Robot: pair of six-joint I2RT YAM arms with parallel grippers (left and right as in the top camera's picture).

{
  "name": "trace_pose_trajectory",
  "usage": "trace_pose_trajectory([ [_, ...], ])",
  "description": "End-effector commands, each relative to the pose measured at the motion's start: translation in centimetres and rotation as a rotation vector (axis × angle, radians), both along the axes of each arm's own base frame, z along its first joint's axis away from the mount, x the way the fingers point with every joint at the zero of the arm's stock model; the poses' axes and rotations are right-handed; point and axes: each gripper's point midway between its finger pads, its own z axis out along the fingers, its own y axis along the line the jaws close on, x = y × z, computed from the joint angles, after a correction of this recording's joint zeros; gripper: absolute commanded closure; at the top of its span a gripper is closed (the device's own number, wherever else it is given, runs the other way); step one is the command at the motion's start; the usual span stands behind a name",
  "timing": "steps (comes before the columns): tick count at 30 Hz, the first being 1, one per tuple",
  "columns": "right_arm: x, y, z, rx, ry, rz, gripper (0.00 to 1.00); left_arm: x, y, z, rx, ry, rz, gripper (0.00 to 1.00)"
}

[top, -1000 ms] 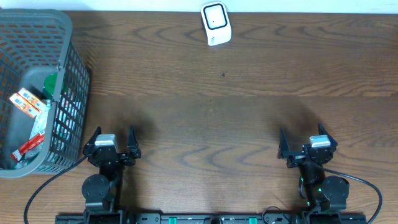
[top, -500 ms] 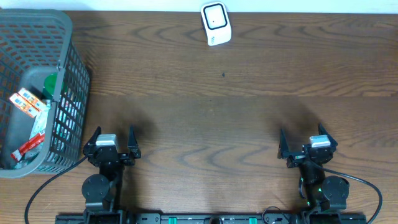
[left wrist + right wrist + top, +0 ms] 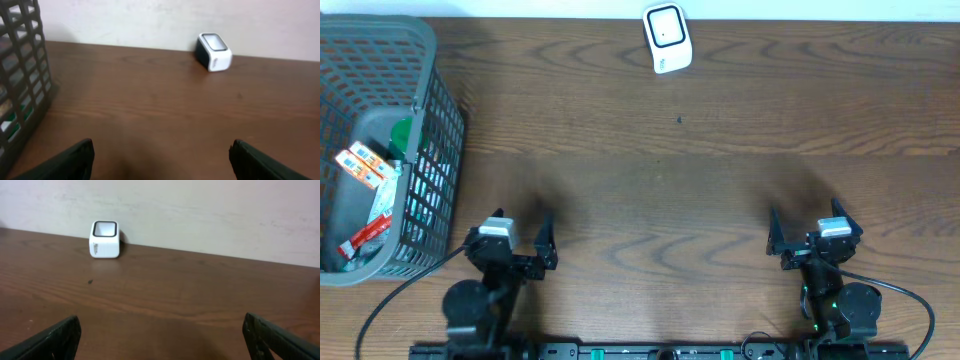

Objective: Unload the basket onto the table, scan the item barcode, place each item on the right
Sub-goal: 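Reach the left gripper up and over into the grey basket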

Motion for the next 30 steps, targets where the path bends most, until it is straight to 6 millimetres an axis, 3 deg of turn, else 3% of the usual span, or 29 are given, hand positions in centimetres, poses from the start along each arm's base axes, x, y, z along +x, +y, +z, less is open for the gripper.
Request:
trace_pose_trajectory([
  [1, 0.0, 0.3, -0.1, 0.012, 0.004, 0.015, 0.01, -2.2, -0.7, 8.7, -0.038, -0.115, -0.036, 0.12],
  [7, 0.0, 0.4, -0.1, 0.012, 0.004, 0.015, 0.01, -4.6, -0.7, 19.0, -0.036, -0.029, -0.032, 0.12],
  [11, 0.0, 0.3, -0.1, 0.012, 0.004, 0.015, 0.01, -3.5, -0.3, 24.3, 0.028, 0.090, -0.022, 0.12],
  [14, 0.0, 0.3, -0.1, 0.012, 0.004, 0.015, 0.01, -1.0, 1.2, 27.2, 0.057, 0.211, 0.052, 0.12],
  [19, 0.0, 0.3, -0.1, 0.012, 0.004, 0.015, 0.01, 3.6, 2.5, 28.7, 0.089, 0.398, 0.111, 0.12],
  [20, 0.0, 0.4, -0.1, 0.012, 0.004, 0.015, 0.01, 5.6, 2.6, 28.7, 0.093, 0.422, 0.107, 0.02],
  [24, 0.0, 0.3, -0.1, 0.012, 0.004, 0.015, 0.01, 9.9, 3.1, 27.7, 0.110, 0.458, 0.121, 0.02],
  [28, 0.0, 0.3, -0.1, 0.012, 0.004, 0.015, 0.01, 13.8, 5.1, 26.6, 0.133, 0.463, 0.208, 0.00],
  [30, 0.0, 0.3, -0.1, 0.012, 0.004, 0.015, 0.01, 14.9, 7.6, 26.1, 0.077, 0.476, 0.364, 0.02],
])
